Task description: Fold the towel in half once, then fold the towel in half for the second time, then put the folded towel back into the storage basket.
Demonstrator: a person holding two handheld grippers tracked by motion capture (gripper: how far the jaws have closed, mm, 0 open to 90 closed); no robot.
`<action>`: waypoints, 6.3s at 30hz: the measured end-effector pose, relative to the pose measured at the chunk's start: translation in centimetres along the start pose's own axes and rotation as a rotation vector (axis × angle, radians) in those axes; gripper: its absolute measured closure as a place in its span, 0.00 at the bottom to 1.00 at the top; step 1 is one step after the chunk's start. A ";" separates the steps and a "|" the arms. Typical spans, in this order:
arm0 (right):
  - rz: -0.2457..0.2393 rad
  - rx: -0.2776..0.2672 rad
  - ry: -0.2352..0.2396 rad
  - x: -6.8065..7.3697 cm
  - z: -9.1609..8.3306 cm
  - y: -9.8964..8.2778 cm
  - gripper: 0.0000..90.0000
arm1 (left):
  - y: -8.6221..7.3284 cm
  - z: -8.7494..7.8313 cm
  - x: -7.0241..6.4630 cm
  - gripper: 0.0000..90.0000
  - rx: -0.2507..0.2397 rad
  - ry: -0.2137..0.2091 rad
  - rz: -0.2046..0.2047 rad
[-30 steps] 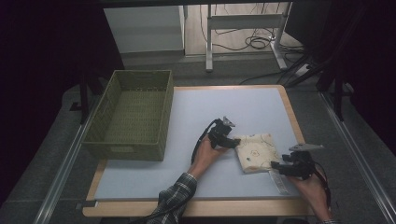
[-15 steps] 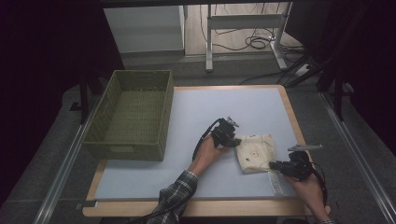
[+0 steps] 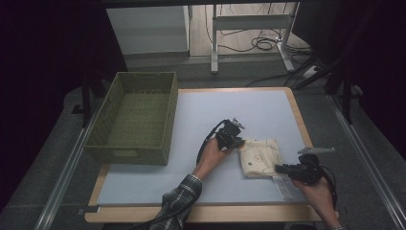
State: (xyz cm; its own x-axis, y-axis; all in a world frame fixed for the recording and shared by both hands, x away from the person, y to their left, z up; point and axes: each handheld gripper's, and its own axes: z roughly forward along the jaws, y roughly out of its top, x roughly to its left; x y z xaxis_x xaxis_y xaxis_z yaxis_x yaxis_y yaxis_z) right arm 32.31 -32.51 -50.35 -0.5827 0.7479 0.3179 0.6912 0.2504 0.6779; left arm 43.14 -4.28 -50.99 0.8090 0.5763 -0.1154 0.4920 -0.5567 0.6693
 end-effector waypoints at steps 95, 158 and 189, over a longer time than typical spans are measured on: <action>-0.105 -0.071 0.299 11.2 7.0 14.6 0.91 | -1.3 -22.1 6.9 0.95 0.013 0.309 -0.065; -0.166 0.105 0.306 29.6 26.1 21.8 0.90 | -14.5 -32.9 17.9 0.95 0.036 0.574 -0.323; -0.161 0.175 0.164 29.7 26.5 20.5 0.72 | -15.5 -27.1 18.8 0.72 0.073 0.501 -0.328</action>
State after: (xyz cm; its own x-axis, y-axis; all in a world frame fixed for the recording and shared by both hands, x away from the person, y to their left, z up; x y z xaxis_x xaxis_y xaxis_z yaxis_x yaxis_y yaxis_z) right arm 40.48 11.14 -44.54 -0.7425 0.5842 0.3278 0.6389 0.4706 0.6085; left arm 42.06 31.38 -43.63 0.3702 0.9267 0.0643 0.7254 -0.3317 0.6032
